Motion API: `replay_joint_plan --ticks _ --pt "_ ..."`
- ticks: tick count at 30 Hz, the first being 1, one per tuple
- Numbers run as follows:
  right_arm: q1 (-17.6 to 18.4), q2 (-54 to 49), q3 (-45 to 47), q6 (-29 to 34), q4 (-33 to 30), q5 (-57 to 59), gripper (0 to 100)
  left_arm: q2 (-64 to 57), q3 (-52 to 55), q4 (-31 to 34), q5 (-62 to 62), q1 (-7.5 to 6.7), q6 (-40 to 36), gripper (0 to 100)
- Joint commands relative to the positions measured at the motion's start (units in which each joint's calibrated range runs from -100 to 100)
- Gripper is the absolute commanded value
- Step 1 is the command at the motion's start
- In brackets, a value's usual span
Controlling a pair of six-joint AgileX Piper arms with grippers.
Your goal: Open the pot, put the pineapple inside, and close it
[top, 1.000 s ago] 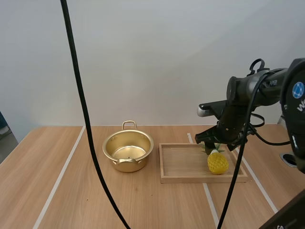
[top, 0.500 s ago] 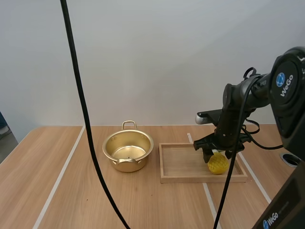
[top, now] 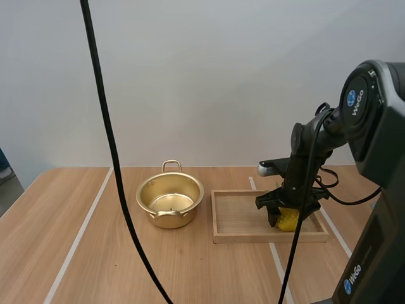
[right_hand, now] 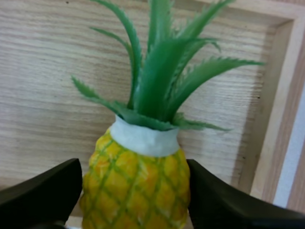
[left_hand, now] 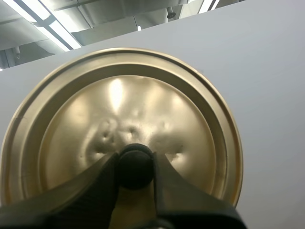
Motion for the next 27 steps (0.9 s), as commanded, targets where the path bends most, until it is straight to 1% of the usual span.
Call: replay_joint_plan --ticks 1,3,4,5,6,7,8,9,10,16,20,23,27 --pt "-0.18 0.96 -0.27 -0.57 -0.43 -0.76 100 -0.40 -0.51 -0.38 -2.01 0.00 -0.41 0" --pt "-0.18 1.36 -0.27 -0.57 -0.43 -0.89 100 -0.40 -0.51 -0.38 -2.01 0.00 -0.41 0" --pt "-0.18 1.36 -0.27 -0.57 -0.43 -1.37 95 -0.40 -0.51 -0.38 -2.01 0.00 -0.41 0" --pt "-0.18 1.36 -0.27 -0.57 -0.43 -1.58 85 -0.40 -0.51 -0.38 -2.01 0.00 -0.41 0" --pt "-0.18 1.36 -0.27 -0.57 -0.43 -1.79 70 -0.40 -0.51 -0.38 -2.01 0.00 -0.41 0" --pt "-0.18 1.36 -0.27 -0.57 -0.43 -1.94 51 -0.40 -0.51 -0.38 -2.01 0.00 -0.41 0" --pt "-0.18 1.36 -0.27 -0.57 -0.43 -2.13 30 -0.40 -0.51 -0.38 -2.01 0.00 -0.41 0" --pt "-0.18 1.36 -0.27 -0.57 -0.43 -2.50 5 -0.40 -0.51 -0.38 -2.01 0.00 -0.41 0" --pt "-0.18 1.36 -0.27 -0.57 -0.43 -2.80 0 -0.40 -0.51 -0.38 -2.01 0.00 -0.41 0" --pt "-0.18 1.36 -0.27 -0.57 -0.43 -3.65 0 -0.40 -0.51 -0.38 -2.01 0.00 -0.41 0" --pt "-0.18 -0.12 -0.27 -0.57 -0.01 -7.39 0 -0.40 -0.51 -0.38 -2.01 0.00 -0.41 0" --pt "-0.18 -4.29 -0.27 -0.57 1.71 -10.38 0 -0.40 -0.51 -0.38 -2.01 0.00 -0.41 0" --pt "-0.18 -12.89 -0.27 -0.81 6.19 -16.18 0 -0.40 -0.51 -0.38 -2.01 0.00 -0.41 0"
